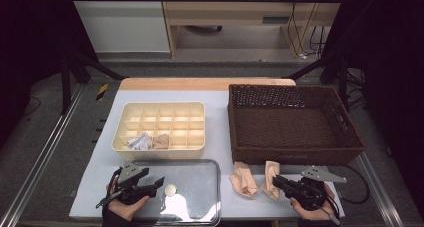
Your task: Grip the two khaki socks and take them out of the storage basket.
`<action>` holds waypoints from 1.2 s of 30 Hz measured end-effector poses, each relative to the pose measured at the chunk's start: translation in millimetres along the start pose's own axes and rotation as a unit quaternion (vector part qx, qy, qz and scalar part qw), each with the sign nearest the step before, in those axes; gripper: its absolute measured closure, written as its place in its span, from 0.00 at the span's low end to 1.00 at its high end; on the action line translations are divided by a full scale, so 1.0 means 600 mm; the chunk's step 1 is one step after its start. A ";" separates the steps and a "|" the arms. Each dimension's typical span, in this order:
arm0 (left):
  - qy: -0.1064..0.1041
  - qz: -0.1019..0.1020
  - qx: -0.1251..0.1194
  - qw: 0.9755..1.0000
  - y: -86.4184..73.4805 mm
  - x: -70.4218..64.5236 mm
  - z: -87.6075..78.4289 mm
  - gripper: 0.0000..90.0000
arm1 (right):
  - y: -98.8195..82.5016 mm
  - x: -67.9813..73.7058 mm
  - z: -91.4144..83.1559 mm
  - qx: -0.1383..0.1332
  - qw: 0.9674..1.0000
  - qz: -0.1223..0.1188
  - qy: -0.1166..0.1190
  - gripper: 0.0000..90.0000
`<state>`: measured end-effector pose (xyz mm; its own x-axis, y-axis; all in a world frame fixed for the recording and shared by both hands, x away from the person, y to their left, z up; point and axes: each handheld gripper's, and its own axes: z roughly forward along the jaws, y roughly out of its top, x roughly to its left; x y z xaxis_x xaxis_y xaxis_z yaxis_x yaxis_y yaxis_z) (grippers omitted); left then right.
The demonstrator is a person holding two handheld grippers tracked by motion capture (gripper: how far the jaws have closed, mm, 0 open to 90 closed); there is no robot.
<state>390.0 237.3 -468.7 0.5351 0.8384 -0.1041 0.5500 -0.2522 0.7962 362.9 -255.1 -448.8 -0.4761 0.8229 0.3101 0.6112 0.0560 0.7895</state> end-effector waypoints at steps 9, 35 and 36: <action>0.001 0.001 0.001 1.000 0.000 -0.001 0.001 0.34 | -0.010 -0.022 0.029 0.047 0.998 0.014 -0.044 0.84; -0.005 0.011 -0.004 1.000 0.013 -0.014 0.004 0.34 | 0.049 0.102 0.080 0.031 0.995 -0.099 0.008 0.86; -0.005 0.011 -0.004 1.000 0.014 -0.014 0.004 0.35 | 0.049 0.106 0.085 0.036 0.994 -0.099 0.010 0.87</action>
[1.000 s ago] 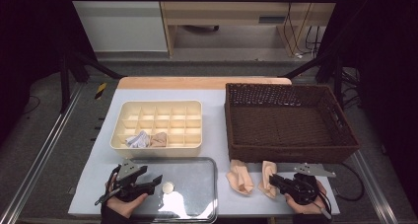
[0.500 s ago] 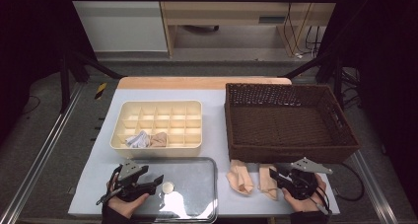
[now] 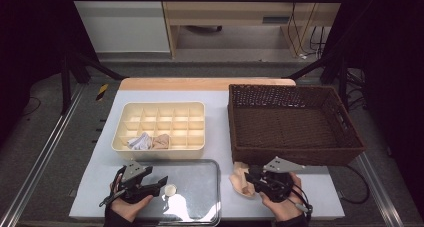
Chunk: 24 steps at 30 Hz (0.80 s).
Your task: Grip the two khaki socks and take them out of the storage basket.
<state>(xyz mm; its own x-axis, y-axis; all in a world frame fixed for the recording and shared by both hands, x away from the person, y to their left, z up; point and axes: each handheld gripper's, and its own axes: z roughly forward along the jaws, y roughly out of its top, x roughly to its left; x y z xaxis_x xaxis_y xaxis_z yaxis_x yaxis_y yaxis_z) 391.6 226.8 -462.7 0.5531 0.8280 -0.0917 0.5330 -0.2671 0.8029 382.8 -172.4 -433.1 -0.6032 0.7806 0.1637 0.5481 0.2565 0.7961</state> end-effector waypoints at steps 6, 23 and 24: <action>0.000 -0.001 0.000 1.000 0.000 -0.001 0.001 0.34 | -0.002 0.026 0.047 0.041 0.999 -0.014 0.013 0.89; 0.002 -0.003 -0.005 1.000 0.000 0.003 -0.003 0.34 | -0.010 0.041 0.116 0.094 0.992 -0.058 -0.060 0.92; 0.002 -0.003 -0.005 1.000 -0.001 0.003 -0.003 0.34 | -0.010 0.040 0.115 0.092 0.993 -0.051 -0.060 0.94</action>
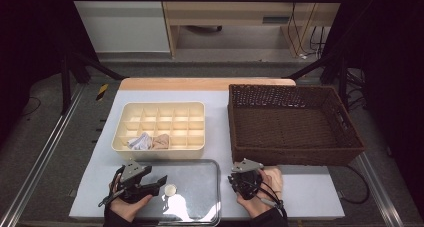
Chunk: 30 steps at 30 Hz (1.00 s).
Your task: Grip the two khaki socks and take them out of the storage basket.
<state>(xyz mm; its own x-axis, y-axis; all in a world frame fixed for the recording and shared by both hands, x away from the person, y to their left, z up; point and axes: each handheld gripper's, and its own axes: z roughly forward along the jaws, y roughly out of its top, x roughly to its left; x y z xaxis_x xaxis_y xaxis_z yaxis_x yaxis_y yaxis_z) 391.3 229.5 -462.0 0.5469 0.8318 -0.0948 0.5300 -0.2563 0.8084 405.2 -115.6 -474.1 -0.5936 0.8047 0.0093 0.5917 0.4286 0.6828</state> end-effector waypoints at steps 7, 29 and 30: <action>0.000 0.000 0.000 1.000 0.001 0.000 0.001 0.34 | 0.002 -0.010 -0.010 -0.010 0.999 0.040 0.024 0.99; -0.008 -0.006 -0.007 1.000 0.003 0.002 -0.005 0.36 | 0.032 0.084 0.009 -0.029 0.991 0.007 0.133 0.94; -0.008 -0.006 -0.008 1.000 0.003 0.002 -0.005 0.36 | 0.033 0.082 0.007 -0.038 0.990 0.004 0.134 0.90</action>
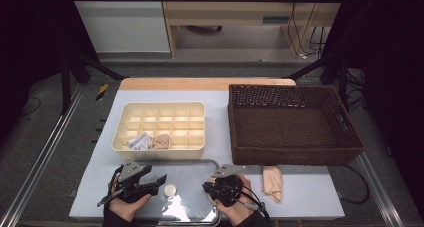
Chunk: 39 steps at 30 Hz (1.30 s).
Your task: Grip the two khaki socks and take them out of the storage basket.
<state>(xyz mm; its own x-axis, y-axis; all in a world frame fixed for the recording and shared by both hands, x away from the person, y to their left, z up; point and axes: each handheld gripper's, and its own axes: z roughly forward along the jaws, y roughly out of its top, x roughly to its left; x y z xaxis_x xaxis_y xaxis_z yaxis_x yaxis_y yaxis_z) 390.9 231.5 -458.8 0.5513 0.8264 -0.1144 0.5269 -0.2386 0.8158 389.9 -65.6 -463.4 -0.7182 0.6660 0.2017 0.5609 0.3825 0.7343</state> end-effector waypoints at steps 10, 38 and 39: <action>-0.030 -0.009 -0.007 0.999 0.009 -0.012 -0.011 0.43 | 0.004 -0.050 -0.077 -0.062 0.997 0.008 -0.044 0.87; -0.053 0.062 0.051 0.995 0.032 -0.170 0.084 0.61 | -0.080 -0.111 -0.114 -0.038 0.994 0.034 -0.092 0.83; -0.055 0.061 0.053 0.995 0.031 -0.173 0.087 0.61 | -0.081 -0.112 -0.113 -0.038 0.994 0.034 -0.093 0.83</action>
<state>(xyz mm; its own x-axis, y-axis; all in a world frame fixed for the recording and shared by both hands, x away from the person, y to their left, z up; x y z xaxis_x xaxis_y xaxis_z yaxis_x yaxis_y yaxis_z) 377.3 114.8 -461.5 0.6796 0.7287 -0.0842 0.5139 -0.3911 0.7635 382.8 -172.2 -468.5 -0.5872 0.7982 0.1346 0.5676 0.2874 0.7715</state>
